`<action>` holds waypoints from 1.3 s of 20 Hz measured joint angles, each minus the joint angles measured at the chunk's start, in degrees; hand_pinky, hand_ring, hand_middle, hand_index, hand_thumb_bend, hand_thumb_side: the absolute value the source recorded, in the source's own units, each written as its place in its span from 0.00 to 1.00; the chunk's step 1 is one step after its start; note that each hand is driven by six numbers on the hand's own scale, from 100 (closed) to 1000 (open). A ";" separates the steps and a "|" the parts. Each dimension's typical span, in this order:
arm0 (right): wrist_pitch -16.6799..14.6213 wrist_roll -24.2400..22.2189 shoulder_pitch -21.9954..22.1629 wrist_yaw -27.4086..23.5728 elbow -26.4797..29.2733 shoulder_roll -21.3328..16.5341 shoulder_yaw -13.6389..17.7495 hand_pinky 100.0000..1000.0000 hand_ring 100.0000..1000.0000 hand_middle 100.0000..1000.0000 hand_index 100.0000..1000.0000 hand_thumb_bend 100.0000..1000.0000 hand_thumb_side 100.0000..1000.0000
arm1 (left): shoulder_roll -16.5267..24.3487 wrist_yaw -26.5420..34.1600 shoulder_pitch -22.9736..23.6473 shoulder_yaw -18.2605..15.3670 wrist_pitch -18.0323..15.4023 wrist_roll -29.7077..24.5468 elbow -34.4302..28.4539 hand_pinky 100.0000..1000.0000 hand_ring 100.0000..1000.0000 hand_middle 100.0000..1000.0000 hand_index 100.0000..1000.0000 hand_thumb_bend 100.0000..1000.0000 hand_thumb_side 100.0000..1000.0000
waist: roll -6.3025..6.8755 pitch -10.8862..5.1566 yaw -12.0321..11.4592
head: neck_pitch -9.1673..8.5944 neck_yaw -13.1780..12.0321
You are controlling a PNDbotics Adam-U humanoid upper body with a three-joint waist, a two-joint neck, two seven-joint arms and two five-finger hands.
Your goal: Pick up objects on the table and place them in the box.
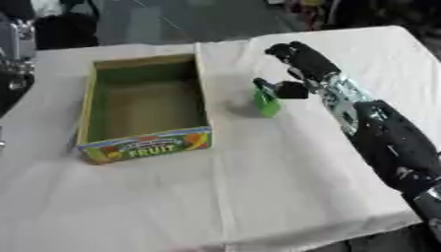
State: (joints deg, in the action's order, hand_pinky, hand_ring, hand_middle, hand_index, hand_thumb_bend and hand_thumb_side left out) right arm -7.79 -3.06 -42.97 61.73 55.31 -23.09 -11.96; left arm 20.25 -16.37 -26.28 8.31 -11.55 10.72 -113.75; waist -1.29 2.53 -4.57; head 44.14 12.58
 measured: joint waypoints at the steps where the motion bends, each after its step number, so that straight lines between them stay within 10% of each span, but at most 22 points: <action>1: 0.00 -0.81 0.05 0.09 -0.47 0.66 0.03 1.00 0.82 0.86 0.92 0.30 1.00 | 0.17 0.00 0.40 0.02 0.08 -0.14 0.00 0.64 0.64 0.84 0.87 0.26 0.54 | -0.39 -0.56 0.23 | 0.00 -0.04; 15: 1.24 -16.75 -5.40 6.53 -13.06 3.06 1.02 1.00 0.88 0.80 0.89 0.34 1.00 | 1.49 0.33 1.77 0.67 0.27 -1.00 0.00 0.64 0.64 0.84 0.87 0.28 0.52 | -3.10 -3.87 0.58 | 0.00 -0.91; 26: 1.71 -17.15 -9.11 11.58 -20.89 4.07 3.43 1.00 0.88 0.80 0.88 0.30 1.00 | 1.46 0.47 0.89 0.69 0.13 -1.08 0.00 0.64 0.64 0.84 0.87 0.27 0.52 | -3.10 -3.31 0.51 | 0.00 -0.20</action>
State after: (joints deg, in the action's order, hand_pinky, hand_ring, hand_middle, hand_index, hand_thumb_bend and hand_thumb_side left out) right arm -6.07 -20.21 -52.08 73.31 34.42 -19.02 -8.54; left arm 21.71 -15.90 -25.39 8.99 -11.42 9.64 -113.76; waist -4.39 -0.78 -4.05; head 44.15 12.38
